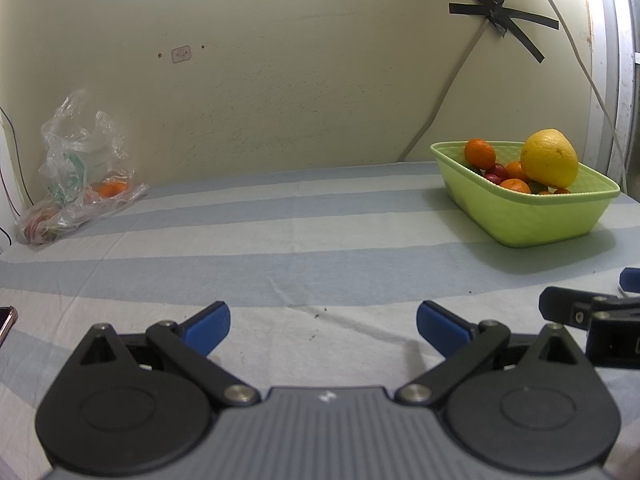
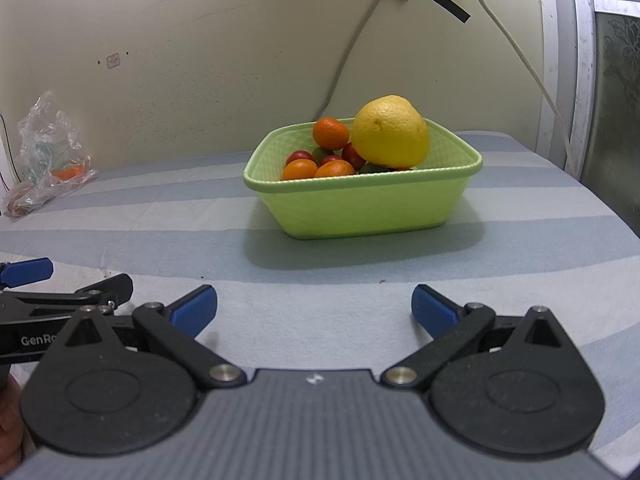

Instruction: Organize fruits

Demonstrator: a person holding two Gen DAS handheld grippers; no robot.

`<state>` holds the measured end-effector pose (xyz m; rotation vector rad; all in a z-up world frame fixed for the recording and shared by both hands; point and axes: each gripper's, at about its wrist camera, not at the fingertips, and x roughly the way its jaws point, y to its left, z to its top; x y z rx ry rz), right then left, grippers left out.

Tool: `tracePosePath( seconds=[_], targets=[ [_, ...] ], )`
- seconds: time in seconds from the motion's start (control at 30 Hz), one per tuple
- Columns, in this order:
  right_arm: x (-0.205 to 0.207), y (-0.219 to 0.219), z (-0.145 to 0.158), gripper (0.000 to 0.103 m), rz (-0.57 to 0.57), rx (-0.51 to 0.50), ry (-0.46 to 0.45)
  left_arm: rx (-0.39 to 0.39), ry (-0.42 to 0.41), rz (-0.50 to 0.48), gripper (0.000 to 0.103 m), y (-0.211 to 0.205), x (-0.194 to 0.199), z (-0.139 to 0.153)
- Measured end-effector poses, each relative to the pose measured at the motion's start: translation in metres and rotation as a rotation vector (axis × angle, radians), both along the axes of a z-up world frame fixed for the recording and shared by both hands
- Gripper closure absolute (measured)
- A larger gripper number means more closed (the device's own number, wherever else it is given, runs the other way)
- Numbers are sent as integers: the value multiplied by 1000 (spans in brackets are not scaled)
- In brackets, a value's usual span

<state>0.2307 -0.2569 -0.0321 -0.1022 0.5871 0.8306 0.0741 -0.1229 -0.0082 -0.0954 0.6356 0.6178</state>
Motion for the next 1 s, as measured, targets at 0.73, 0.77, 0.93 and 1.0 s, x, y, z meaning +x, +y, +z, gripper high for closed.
tracePosePath(
  seconds=[0.73, 0.77, 0.93, 1.0],
  targets=[
    [1, 0, 0, 0, 2, 0, 0, -10, -5, 3, 0, 0, 0, 0],
    [1, 0, 0, 0, 2, 0, 0, -10, -5, 3, 0, 0, 0, 0],
    [1, 0, 0, 0, 2, 1, 0, -9, -6, 2, 0, -1, 0, 0],
    [1, 0, 0, 0, 2, 1, 0, -7, -7, 1, 0, -1, 0, 0]
  ],
)
